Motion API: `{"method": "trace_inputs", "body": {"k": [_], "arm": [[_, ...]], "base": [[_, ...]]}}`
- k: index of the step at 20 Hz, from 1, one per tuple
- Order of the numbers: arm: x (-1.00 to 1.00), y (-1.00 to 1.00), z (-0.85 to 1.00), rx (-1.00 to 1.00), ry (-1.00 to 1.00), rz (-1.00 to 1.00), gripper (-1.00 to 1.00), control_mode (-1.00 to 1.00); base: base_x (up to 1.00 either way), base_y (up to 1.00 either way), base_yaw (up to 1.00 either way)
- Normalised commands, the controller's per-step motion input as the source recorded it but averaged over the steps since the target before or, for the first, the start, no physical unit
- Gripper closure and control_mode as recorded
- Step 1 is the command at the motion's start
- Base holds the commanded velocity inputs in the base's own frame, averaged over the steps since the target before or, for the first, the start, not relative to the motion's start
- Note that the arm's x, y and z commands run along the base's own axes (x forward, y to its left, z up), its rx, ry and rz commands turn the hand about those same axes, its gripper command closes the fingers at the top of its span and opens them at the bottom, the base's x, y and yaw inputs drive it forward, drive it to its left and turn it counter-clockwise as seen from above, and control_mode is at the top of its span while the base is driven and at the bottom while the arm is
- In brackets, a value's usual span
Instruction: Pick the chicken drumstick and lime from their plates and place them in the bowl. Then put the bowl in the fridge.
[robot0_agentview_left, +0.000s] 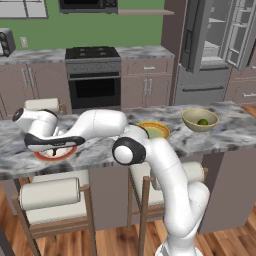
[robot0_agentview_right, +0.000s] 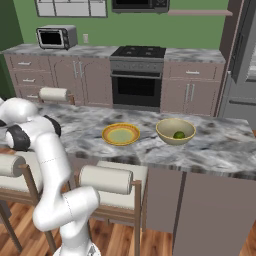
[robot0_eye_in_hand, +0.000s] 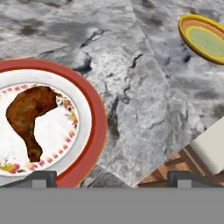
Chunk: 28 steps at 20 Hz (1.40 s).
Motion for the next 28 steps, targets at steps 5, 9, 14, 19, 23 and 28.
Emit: {"method": "trace_inputs", "body": {"k": [5,9,14,19,23,28], "arm": [[0.19,-0.23,-0.14,0.05,0.00,0.16,-1.00,-1.00],[0.12,-0.06,-0.06,0.11,0.00,0.11,-1.00,-1.00],[0.05,0.00,-0.22,0.14,0.00,0.07,-1.00,-1.00],[0.08,0.00,-0.23,0.08,0.00,0.06,-1.00,-1.00],[0.20,0.00,-0.14,0.00,0.00,0.06,-1.00,-1.00],[0.32,0.08,-0.05,0.00,0.02,0.07,-1.00,-1.00]], "base": [[0.00,0.00,0.00],[0.00,0.00,0.00],[0.00,0.00,0.00],[0.00,0.00,0.00],[0.00,0.00,0.00],[0.00,0.00,0.00]]}}
